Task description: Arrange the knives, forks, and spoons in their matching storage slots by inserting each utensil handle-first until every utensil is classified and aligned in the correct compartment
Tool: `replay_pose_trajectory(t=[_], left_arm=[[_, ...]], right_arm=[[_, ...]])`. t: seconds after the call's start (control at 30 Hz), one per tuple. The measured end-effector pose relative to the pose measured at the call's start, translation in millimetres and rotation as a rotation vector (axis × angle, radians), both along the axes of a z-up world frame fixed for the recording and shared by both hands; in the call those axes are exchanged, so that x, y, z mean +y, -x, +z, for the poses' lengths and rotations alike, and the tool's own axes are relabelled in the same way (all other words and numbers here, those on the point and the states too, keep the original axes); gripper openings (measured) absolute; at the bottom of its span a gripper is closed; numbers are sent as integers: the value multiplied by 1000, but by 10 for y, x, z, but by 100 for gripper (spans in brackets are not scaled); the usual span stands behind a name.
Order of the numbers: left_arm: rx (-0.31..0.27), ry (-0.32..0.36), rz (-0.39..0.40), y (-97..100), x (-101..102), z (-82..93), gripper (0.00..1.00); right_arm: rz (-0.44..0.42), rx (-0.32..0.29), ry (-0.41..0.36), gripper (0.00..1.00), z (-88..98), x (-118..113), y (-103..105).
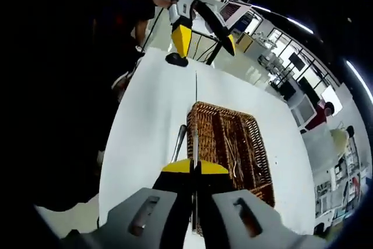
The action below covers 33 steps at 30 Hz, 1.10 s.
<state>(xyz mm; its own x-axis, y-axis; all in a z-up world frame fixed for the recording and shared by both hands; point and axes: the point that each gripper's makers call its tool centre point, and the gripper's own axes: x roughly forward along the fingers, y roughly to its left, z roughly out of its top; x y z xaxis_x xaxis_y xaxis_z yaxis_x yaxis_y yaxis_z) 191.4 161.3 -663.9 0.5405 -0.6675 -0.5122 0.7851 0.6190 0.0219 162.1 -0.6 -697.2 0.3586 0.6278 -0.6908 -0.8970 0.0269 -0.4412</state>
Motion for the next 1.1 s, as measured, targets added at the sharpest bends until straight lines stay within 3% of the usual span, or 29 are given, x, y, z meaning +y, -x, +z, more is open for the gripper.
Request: replay_pose_trajectory(t=[0.2, 0.67, 0.77, 1.1], left_arm=[[10, 23, 18, 81, 71, -18, 100], [-7, 20, 49, 173, 146, 212, 100], [-16, 38, 44, 230, 99, 316, 100], [-15, 27, 78, 237, 111, 372, 100]], right_arm=[[13, -22, 6, 0, 106, -55, -38], [24, -38, 18, 0, 327, -110, -101], [24, -39, 23, 0, 337, -107, -112], [34, -39, 46, 0, 293, -64, -217]])
